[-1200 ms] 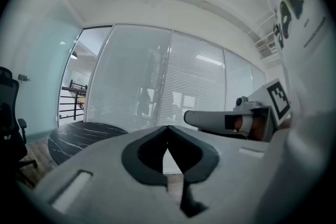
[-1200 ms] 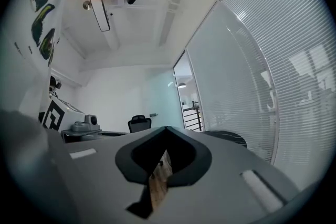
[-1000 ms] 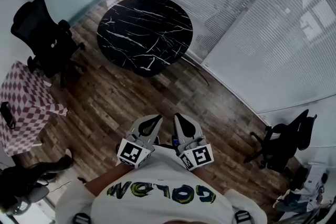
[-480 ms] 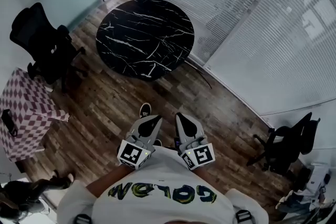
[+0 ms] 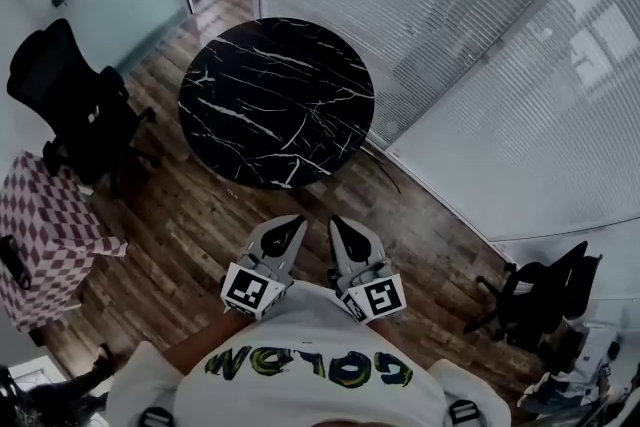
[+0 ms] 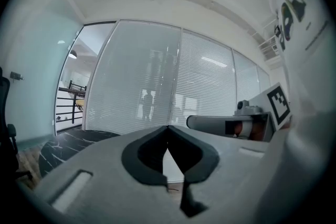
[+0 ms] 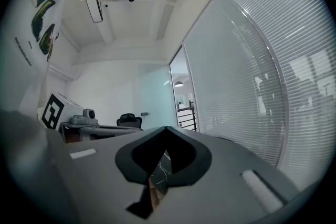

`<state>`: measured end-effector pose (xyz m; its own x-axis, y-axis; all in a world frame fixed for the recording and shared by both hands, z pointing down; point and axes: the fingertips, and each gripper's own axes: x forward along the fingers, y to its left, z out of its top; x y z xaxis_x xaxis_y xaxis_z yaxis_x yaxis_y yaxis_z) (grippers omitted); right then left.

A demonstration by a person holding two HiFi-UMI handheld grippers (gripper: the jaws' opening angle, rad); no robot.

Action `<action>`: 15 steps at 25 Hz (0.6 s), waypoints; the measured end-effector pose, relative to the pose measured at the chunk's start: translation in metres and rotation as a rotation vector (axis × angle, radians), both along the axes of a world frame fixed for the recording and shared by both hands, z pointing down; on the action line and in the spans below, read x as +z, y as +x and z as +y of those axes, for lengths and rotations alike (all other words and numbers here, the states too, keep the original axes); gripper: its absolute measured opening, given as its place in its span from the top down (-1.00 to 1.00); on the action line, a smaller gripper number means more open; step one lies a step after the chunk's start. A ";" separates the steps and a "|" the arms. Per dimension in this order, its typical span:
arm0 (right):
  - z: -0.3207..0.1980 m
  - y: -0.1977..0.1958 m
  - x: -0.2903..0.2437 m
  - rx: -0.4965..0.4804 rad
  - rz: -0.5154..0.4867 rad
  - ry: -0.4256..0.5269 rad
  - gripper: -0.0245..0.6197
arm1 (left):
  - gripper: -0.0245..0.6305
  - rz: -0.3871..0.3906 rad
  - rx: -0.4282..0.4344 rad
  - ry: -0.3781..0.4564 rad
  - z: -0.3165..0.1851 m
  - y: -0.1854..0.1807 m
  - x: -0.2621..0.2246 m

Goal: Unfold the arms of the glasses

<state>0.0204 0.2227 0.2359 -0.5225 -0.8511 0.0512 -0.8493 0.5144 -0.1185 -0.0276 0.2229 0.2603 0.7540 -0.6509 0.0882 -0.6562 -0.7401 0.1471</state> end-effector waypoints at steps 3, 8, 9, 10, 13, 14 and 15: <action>-0.043 -0.012 -0.002 -0.003 0.017 0.004 0.92 | 0.92 0.018 0.001 0.015 -0.046 -0.010 -0.009; -0.108 -0.031 -0.005 0.001 0.038 0.012 0.92 | 0.92 0.040 0.013 0.023 -0.116 -0.025 -0.015; -0.119 -0.034 -0.004 0.002 0.042 0.009 0.92 | 0.92 0.038 0.019 0.019 -0.127 -0.028 -0.013; -0.129 -0.038 -0.003 0.003 0.046 0.006 0.92 | 0.92 0.036 0.025 0.015 -0.136 -0.031 -0.011; -0.154 -0.052 0.002 -0.001 0.055 0.000 0.92 | 0.92 0.028 0.041 -0.003 -0.159 -0.041 -0.002; -0.160 -0.057 0.004 -0.005 0.059 -0.002 0.92 | 0.92 0.025 0.044 -0.011 -0.165 -0.045 0.002; -0.165 -0.062 0.006 -0.009 0.063 -0.005 0.92 | 0.92 0.025 0.047 -0.020 -0.170 -0.047 0.005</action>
<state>-0.0417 0.0575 0.2421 -0.5261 -0.8458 0.0887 -0.8504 0.5218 -0.0679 -0.0750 0.0533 0.2658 0.7855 -0.6134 0.0819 -0.6171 -0.7664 0.1783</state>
